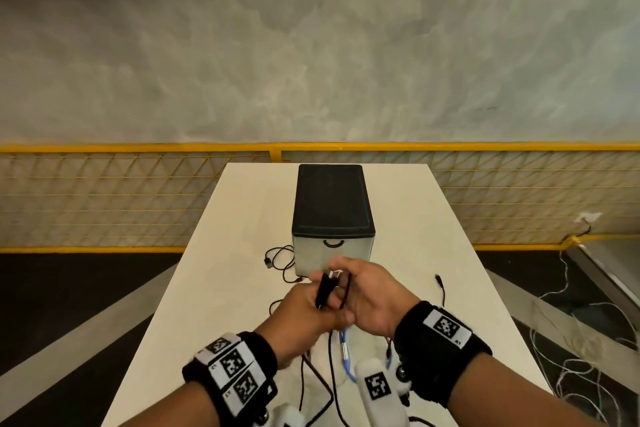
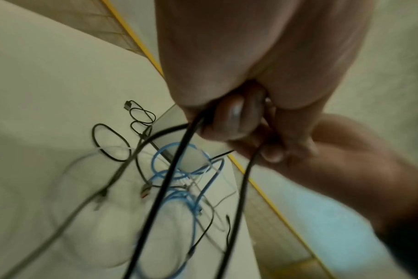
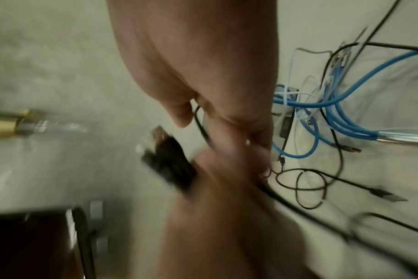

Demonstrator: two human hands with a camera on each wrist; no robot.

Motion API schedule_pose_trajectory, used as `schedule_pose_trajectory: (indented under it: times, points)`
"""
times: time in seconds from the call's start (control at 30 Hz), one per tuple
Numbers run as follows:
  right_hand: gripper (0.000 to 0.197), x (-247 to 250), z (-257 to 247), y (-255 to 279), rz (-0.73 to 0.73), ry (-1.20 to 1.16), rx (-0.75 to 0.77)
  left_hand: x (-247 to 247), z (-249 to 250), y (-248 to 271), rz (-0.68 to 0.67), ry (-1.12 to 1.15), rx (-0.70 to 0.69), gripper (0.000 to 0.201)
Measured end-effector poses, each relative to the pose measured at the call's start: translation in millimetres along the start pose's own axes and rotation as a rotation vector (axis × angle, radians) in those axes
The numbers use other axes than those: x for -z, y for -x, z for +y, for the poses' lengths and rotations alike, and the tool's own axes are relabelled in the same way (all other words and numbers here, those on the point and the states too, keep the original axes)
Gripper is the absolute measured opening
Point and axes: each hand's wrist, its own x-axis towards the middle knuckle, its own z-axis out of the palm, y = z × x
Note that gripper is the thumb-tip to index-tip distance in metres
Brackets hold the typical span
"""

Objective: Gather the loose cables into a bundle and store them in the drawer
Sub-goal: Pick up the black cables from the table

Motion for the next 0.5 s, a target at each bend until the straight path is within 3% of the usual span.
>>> schedule_pose_trajectory:
  times: [0.17, 0.3, 0.37, 0.5]
  points:
    - [0.02, 13.2, -19.4, -8.2, 0.01, -0.084, 0.015, 16.5, -34.2, 28.0, -0.19, -0.222, 0.147, 0.035]
    - [0.021, 21.4, -20.5, -13.2, 0.036, -0.097, 0.028, 41.4, -43.5, 48.8, -0.36, -0.356, 0.232, 0.021]
    - [0.025, 22.4, -18.0, -11.0, 0.027, -0.081, 0.046, 47.7, -39.9, 50.8, -0.271, -0.33, 0.167, 0.015]
    - [0.027, 20.4, -4.4, -8.9, 0.03, 0.012, 0.037, 44.6, -13.6, 21.2, 0.277, 0.012, 0.038, 0.013]
